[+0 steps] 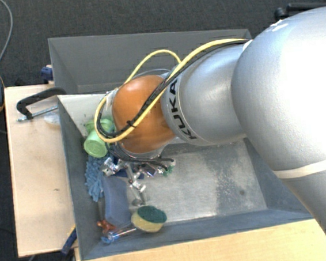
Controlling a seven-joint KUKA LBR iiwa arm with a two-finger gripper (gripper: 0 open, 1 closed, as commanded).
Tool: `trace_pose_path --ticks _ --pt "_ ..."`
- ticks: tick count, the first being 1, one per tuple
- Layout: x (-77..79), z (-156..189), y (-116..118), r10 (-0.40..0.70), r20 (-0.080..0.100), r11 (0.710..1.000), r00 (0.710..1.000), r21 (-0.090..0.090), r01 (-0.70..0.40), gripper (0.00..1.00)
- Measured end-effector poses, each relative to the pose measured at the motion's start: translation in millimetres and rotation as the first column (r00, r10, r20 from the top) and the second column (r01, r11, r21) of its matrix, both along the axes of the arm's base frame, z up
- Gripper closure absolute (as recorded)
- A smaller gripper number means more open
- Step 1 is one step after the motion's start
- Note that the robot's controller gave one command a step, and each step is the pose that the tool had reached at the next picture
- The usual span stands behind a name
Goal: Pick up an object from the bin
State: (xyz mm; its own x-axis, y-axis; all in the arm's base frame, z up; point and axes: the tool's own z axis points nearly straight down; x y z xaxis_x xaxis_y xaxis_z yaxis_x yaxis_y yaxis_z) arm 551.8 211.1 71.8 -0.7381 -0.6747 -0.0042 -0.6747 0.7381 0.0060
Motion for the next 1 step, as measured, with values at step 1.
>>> trace_pose_path --ticks 1 --pt "0.0 0.1 1.3 -0.001 0.001 1.0 1.0 0.005 0.001 1.0"
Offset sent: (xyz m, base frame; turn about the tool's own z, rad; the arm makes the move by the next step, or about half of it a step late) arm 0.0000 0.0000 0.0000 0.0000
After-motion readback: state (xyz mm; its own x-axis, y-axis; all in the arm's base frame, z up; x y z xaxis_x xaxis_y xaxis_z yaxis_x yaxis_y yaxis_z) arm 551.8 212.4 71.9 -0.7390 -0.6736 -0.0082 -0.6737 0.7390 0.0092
